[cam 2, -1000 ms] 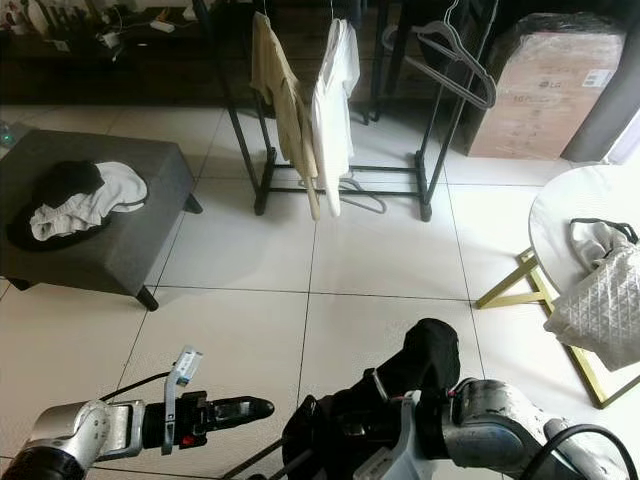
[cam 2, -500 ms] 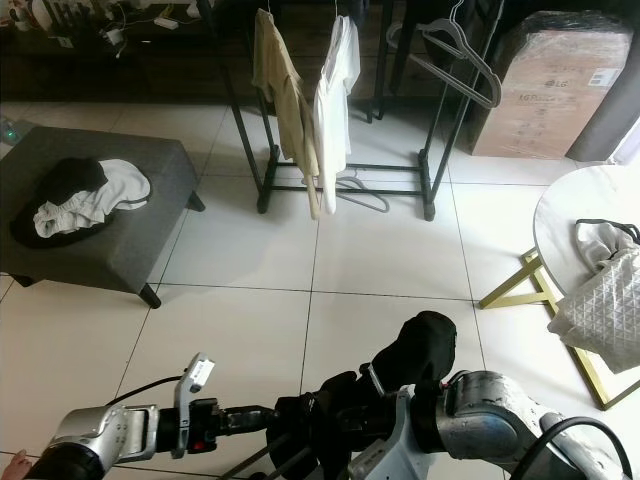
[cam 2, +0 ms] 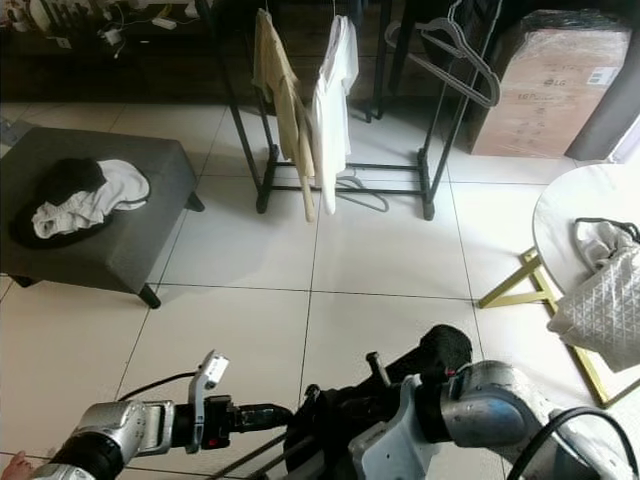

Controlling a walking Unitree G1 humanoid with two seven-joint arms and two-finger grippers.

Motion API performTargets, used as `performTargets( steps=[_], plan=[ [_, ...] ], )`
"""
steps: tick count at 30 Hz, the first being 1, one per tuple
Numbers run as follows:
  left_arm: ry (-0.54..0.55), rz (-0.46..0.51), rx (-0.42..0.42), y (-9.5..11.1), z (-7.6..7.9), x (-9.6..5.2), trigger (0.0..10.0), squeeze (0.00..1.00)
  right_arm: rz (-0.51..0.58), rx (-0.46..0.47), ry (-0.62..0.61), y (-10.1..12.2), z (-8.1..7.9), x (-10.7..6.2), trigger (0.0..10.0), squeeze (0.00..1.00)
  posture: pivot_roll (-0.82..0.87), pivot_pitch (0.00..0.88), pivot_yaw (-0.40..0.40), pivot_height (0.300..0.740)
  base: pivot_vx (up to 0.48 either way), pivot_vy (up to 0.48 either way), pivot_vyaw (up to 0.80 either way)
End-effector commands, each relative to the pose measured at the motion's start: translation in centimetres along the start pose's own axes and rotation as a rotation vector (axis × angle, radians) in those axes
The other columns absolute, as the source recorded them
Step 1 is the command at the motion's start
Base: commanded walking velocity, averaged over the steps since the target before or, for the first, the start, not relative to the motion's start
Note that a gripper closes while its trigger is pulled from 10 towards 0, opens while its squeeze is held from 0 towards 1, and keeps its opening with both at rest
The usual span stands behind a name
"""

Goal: Hang hanger

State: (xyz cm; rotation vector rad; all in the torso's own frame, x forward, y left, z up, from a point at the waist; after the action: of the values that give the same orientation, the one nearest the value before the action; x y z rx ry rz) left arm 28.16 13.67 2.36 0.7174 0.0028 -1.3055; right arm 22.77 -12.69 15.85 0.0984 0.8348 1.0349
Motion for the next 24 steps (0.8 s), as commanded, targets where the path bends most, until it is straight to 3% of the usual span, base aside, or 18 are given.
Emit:
performTargets(
  steps=[1, 9, 11, 14, 18, 20, 24],
  plan=[
    [0.008, -0.016, -0.021, -0.6, -0.4, -0.1, 10.0, 0.00, 0.059, -0.007, -0.032, 1.2, 0.6, -0.3, 10.0, 0.00, -0.22, 0.248, 0.038, 0.740, 0.000, 0.000, 0.00],
    [0.005, -0.010, -0.015, -0.5, -0.4, 0.0, 10.0, 0.00, 0.097, 0.006, -0.011, 2.3, 0.5, -0.1, 10.0, 0.00, -0.22, 0.251, 0.038, 0.740, 0.000, 0.000, 0.00],
    [-0.043, 0.060, -0.036, 0.5, 0.1, -0.2, 10.0, 0.00, 0.096, -0.017, 0.005, 2.6, 0.3, -0.1, 10.0, 0.00, -0.21, 0.254, 0.035, 0.740, 0.000, 0.000, 0.00],
    [-0.068, 0.087, -0.052, 0.9, 0.2, -0.5, 10.0, 0.00, 0.085, -0.031, 0.010, 2.5, 0.1, -0.1, 10.0, 0.00, -0.21, 0.256, 0.034, 0.740, 0.000, 0.000, 0.00],
    [-0.089, 0.056, -0.044, 0.6, 0.3, -0.6, 10.0, 0.00, 0.116, -0.170, -0.047, 3.4, 0.7, 0.4, 10.0, 0.00, -0.22, 0.259, 0.034, 0.740, 0.000, 0.000, 0.00],
    [-0.142, 0.070, -0.047, 1.1, 0.8, -1.1, 10.0, 0.00, 0.065, -0.221, -0.056, 2.6, 0.7, 0.3, 10.0, 0.00, -0.22, 0.263, 0.033, 0.740, 0.000, 0.000, 0.00],
    [-0.165, 0.044, -0.026, 0.9, 0.9, -1.7, 10.0, 0.00, -0.006, -0.223, -0.050, 1.0, 0.0, 0.2, 10.0, 0.00, -0.22, 0.265, 0.034, 0.740, 0.000, 0.000, 0.00]
  ],
)
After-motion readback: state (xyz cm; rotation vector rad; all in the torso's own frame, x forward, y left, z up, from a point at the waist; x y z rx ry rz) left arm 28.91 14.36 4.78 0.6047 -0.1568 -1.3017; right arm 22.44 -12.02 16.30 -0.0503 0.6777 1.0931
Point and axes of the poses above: a point about 5 cm out from each wrist's last joint towards the gripper, its own x axis pointing out of the wrist towards the gripper, its own y axis along the axis of the wrist's last joint, z = x × y, the point moved 1 cm from there along x, pointing out of the wrist towards the gripper, and after that the axes turned 1 degree about -x, right-handed, at the moved point
